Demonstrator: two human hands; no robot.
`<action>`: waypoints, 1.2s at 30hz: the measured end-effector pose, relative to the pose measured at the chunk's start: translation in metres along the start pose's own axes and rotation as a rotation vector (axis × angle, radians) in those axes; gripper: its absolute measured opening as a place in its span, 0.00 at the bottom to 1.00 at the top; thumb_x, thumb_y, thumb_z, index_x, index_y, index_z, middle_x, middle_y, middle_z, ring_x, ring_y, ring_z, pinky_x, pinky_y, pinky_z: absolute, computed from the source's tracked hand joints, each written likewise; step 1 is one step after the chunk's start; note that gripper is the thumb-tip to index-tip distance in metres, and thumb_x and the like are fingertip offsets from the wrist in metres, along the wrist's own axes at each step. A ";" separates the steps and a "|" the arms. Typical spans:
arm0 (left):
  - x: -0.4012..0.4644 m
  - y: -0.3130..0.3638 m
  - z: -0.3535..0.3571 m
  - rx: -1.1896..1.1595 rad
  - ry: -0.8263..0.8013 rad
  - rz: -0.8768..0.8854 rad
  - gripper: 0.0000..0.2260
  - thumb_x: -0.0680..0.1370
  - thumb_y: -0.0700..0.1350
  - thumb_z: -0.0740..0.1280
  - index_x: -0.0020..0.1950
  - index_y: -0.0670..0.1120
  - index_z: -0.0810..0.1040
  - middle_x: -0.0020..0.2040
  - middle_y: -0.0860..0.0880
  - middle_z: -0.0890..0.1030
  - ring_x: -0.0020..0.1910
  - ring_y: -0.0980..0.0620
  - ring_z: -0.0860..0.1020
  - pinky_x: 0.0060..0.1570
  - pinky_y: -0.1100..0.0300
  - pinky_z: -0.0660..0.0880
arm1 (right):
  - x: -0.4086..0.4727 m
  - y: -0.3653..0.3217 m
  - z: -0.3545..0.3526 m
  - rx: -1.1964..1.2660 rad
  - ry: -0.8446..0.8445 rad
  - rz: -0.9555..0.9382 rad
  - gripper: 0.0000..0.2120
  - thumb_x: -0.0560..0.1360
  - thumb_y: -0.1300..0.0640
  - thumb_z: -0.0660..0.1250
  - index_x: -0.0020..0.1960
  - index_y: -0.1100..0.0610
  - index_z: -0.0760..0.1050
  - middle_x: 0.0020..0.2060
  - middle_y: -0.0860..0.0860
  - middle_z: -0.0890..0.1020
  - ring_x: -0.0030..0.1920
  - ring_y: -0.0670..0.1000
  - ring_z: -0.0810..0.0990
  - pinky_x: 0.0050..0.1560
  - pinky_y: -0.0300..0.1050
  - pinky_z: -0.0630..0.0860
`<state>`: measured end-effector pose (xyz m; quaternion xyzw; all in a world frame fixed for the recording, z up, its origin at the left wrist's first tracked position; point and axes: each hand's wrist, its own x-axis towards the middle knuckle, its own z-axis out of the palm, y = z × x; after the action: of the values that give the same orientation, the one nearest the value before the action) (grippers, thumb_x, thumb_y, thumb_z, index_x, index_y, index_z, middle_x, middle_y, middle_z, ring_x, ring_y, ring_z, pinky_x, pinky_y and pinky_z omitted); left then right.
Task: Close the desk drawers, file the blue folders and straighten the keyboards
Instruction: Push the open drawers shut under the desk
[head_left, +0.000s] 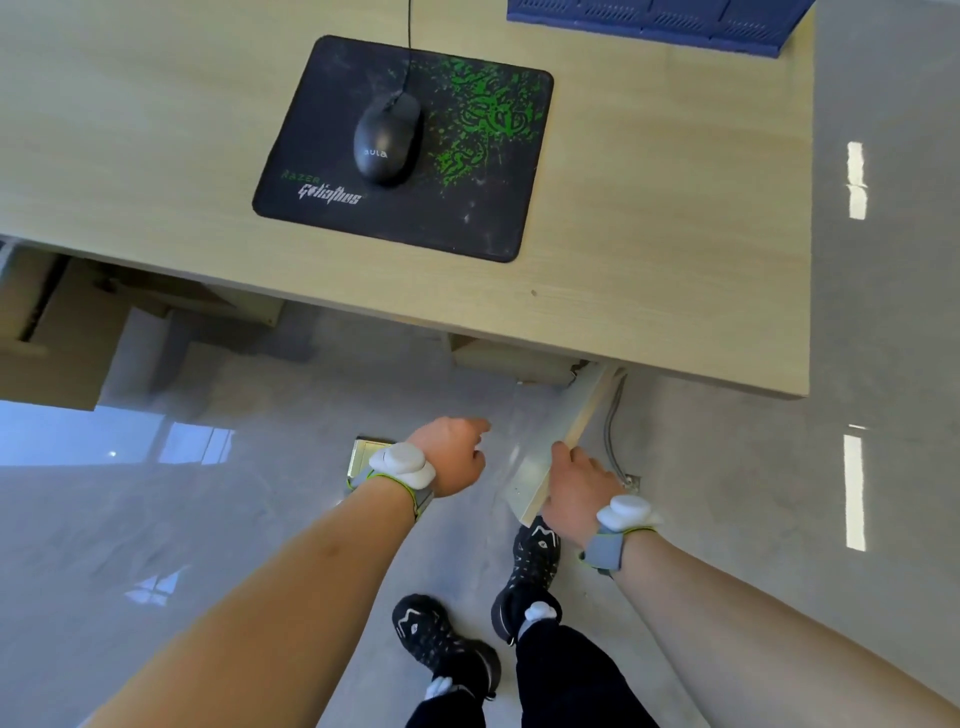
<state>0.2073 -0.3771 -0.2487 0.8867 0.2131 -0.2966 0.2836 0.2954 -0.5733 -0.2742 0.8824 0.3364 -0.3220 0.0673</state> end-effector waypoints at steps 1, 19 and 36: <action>-0.009 -0.005 0.001 -0.015 0.028 0.002 0.21 0.79 0.45 0.59 0.72 0.50 0.71 0.62 0.50 0.82 0.62 0.43 0.79 0.58 0.50 0.78 | -0.004 -0.005 0.001 -0.019 -0.005 0.004 0.24 0.73 0.53 0.63 0.67 0.55 0.64 0.56 0.54 0.75 0.52 0.58 0.78 0.42 0.49 0.68; -0.057 -0.063 0.027 -0.026 0.011 -0.079 0.26 0.78 0.47 0.58 0.77 0.53 0.64 0.67 0.48 0.78 0.61 0.43 0.79 0.58 0.50 0.79 | 0.012 -0.049 0.000 0.039 -0.134 -0.010 0.39 0.75 0.58 0.60 0.81 0.63 0.45 0.75 0.56 0.63 0.69 0.60 0.68 0.67 0.54 0.71; 0.013 -0.037 0.002 -0.065 0.084 -0.127 0.23 0.75 0.38 0.59 0.70 0.51 0.71 0.68 0.52 0.74 0.58 0.43 0.79 0.54 0.52 0.78 | 0.065 -0.058 -0.015 0.058 -0.025 -0.236 0.45 0.71 0.56 0.61 0.81 0.54 0.40 0.74 0.51 0.60 0.74 0.55 0.59 0.64 0.56 0.69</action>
<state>0.1964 -0.3479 -0.2723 0.8734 0.2902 -0.2694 0.2836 0.3034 -0.4881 -0.2966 0.8341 0.4277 -0.3482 0.0078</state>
